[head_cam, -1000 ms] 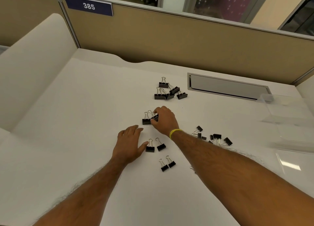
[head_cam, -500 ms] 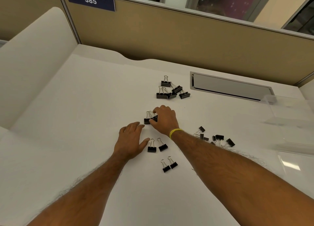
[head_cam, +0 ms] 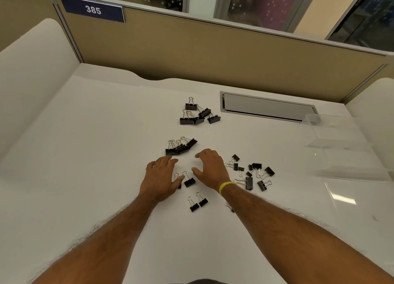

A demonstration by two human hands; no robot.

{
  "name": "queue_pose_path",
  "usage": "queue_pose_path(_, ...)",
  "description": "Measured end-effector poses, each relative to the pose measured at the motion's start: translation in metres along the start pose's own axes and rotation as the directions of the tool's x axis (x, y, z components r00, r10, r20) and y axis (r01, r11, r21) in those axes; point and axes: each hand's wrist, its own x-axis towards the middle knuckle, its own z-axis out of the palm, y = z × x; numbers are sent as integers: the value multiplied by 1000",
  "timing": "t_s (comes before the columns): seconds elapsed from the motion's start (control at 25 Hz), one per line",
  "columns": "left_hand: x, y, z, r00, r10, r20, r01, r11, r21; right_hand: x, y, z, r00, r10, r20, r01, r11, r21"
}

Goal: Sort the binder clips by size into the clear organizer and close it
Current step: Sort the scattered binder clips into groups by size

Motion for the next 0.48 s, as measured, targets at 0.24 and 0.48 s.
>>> queue_pose_path(0.24,1,27,4,998,56,29,-56,998,-6,-41,31,-2,999,37,27,-37,999,14)
queue_pose_path(0.48,4,51,11,994,98,44,-97,995,-20,-77,75,-15,993,106,-48,-105,994,28)
